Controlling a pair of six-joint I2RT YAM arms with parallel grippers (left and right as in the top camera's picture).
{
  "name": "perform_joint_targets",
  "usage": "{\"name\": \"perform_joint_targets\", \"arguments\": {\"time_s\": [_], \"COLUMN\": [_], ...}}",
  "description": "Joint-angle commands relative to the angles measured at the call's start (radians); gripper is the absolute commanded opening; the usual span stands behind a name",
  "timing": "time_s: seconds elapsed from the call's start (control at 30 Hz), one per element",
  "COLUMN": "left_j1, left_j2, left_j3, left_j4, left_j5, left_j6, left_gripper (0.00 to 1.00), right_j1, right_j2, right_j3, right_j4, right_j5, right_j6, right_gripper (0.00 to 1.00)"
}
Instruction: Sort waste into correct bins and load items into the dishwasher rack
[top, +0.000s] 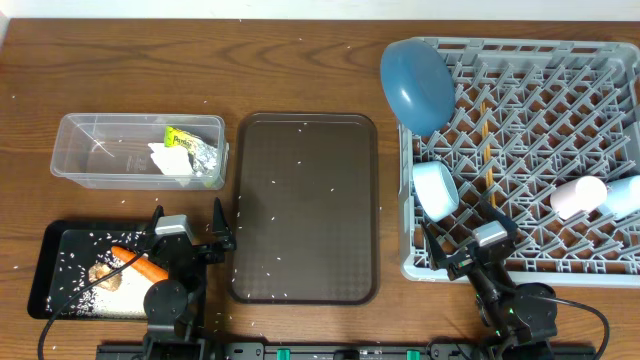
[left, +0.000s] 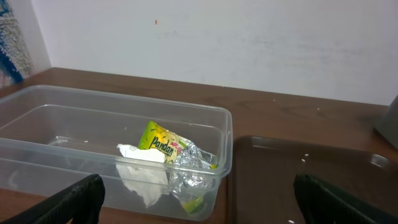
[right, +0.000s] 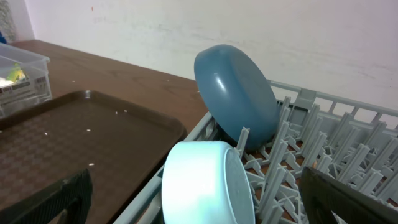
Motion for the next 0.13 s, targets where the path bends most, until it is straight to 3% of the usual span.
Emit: {"name": "perform_joint_targets", "arguments": {"time_s": [0.0, 0.1], "left_j1": [-0.004, -0.004], "left_j2": [0.000, 0.000], "left_j3": [-0.014, -0.014], "left_j4": [-0.045, -0.045], "left_j5": [-0.016, -0.016], "left_j6": [0.010, 0.010], "left_gripper": [0.98, 0.98], "right_j1": [-0.014, -0.014], "right_j2": [-0.004, -0.004], "right_j3": [-0.002, -0.002], "right_j4": [-0.003, -0.003], "right_j5": [-0.001, -0.001], "right_j6": [-0.014, -0.014], "right_gripper": [0.99, 0.99]}}
